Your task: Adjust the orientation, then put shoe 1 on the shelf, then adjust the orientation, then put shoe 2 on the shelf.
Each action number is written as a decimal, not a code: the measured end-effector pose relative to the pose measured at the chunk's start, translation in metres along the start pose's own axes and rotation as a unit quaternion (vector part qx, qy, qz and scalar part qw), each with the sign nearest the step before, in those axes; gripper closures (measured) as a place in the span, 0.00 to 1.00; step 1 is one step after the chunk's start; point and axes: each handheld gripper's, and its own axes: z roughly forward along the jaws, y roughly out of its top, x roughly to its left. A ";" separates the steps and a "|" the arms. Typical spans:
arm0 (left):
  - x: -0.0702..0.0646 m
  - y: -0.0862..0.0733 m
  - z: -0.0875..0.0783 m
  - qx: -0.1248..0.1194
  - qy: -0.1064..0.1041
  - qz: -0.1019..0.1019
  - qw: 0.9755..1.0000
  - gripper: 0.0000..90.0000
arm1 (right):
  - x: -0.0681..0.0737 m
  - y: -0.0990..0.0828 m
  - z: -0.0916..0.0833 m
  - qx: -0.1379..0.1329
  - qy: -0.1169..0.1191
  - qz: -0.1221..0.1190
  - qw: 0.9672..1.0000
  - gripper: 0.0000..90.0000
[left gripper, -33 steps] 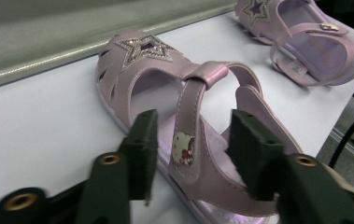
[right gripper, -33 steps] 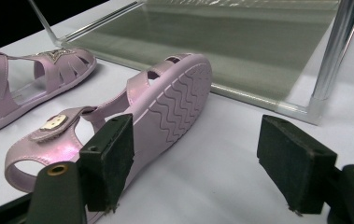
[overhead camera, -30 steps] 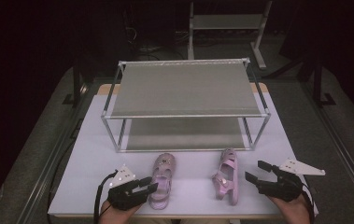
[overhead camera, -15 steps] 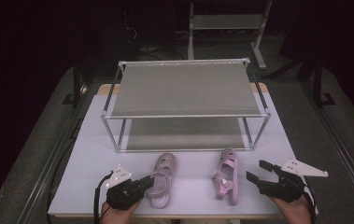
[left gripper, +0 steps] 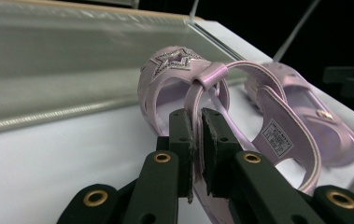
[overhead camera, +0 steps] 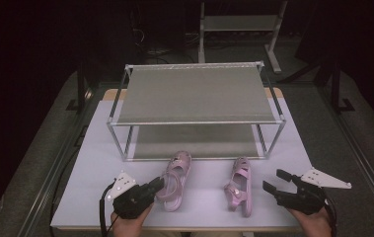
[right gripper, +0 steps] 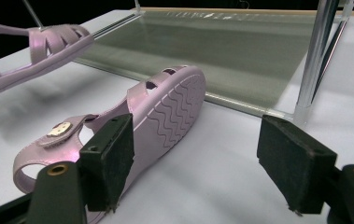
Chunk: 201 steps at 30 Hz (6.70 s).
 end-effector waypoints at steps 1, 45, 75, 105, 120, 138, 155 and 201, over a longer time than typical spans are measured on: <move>0.002 0.002 0.002 -0.002 0.002 0.001 1.000 0.93 | 0.000 0.000 0.000 0.000 0.000 0.000 1.000 0.30; 0.043 0.040 0.129 -0.026 0.119 0.077 0.990 0.93 | -0.002 0.001 -0.002 -0.010 0.004 0.000 1.000 0.32; 0.047 0.046 0.149 -0.024 0.094 0.044 0.994 0.85 | -0.001 0.000 -0.001 -0.012 0.008 0.000 1.000 0.32; 0.023 0.034 0.087 -0.012 0.019 0.090 0.996 0.68 | 0.014 0.008 0.002 -0.010 0.025 -0.015 1.000 0.35; 0.020 0.035 0.036 -0.008 -0.040 0.103 0.994 0.42 | 0.019 0.008 0.010 -0.003 0.028 -0.029 0.999 0.54; 0.043 0.013 -0.014 -0.026 -0.035 0.108 0.993 0.30 | 0.047 0.020 0.019 -0.005 0.039 -0.061 0.997 0.59; 0.042 0.013 -0.019 -0.044 -0.026 0.107 0.993 0.30 | 0.052 0.016 0.031 0.043 0.019 -0.083 0.995 0.78; 0.032 0.011 -0.013 -0.031 -0.047 0.110 0.992 0.30 | -0.007 -0.010 0.007 0.073 -0.044 0.025 0.996 0.66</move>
